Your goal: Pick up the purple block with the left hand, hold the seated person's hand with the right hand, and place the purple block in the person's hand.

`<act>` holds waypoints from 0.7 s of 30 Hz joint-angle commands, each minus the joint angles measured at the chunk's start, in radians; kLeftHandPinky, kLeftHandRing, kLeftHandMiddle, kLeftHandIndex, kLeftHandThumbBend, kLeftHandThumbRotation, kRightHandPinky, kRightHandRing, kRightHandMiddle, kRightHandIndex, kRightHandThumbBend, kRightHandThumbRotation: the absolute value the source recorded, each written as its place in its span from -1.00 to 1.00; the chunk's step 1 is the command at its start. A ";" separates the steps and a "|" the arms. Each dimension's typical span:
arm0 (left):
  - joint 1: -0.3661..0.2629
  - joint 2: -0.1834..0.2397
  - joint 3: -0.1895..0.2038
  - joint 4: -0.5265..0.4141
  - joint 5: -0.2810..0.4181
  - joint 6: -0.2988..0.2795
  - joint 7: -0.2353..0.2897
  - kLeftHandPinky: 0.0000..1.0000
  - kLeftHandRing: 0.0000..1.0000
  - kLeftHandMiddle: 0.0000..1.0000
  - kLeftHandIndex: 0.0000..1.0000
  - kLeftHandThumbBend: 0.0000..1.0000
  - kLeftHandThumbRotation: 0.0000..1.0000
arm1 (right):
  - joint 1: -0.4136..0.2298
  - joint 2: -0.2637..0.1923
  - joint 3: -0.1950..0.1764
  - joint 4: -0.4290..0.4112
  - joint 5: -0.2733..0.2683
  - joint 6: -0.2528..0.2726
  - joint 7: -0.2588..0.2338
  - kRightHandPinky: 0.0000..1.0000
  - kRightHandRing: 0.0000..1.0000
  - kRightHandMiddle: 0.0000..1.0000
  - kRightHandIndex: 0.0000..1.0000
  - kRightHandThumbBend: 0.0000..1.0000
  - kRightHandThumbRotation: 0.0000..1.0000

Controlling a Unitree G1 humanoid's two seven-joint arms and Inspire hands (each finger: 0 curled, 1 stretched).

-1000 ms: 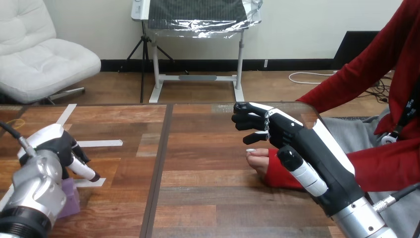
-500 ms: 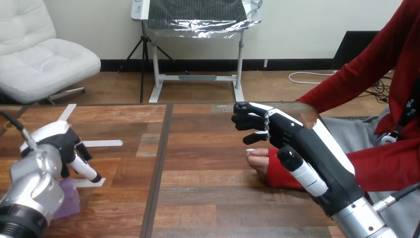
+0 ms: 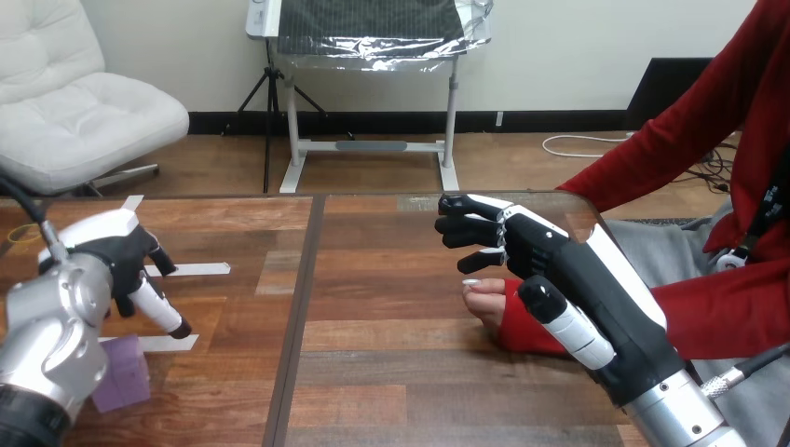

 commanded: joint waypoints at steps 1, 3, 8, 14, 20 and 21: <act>-0.014 0.054 0.003 -0.107 0.031 0.005 -0.036 0.06 0.33 0.45 0.50 0.81 -0.82 | -0.048 0.003 -0.018 -0.023 0.013 -0.009 -0.010 0.37 0.57 0.59 0.64 0.96 1.00; -0.009 0.057 0.007 -0.121 0.035 0.009 -0.047 0.20 0.41 0.49 0.52 0.83 -0.81 | -0.048 0.003 -0.018 -0.023 0.012 -0.009 -0.011 0.38 0.58 0.59 0.64 0.96 1.00; -0.001 0.073 0.012 -0.161 0.035 0.018 -0.093 0.51 0.54 0.57 0.55 0.88 -0.81 | -0.049 0.004 -0.018 -0.021 0.012 -0.014 -0.011 0.38 0.58 0.59 0.64 0.94 1.00; 0.004 0.091 0.012 -0.194 0.031 0.025 -0.142 0.62 0.59 0.61 0.59 0.92 -0.81 | -0.048 0.004 -0.018 -0.022 0.016 -0.010 -0.009 0.38 0.58 0.60 0.64 0.94 1.00; 0.012 0.101 0.013 -0.209 0.034 0.022 -0.164 0.59 0.63 0.64 0.61 0.93 -0.85 | -0.047 0.004 -0.019 -0.022 0.013 -0.012 -0.012 0.39 0.58 0.60 0.64 0.96 1.00; 0.012 0.103 0.012 -0.212 0.034 0.023 -0.169 0.58 0.63 0.64 0.61 0.93 -0.85 | -0.047 0.004 -0.019 -0.022 0.013 -0.014 -0.012 0.39 0.58 0.60 0.64 0.96 1.00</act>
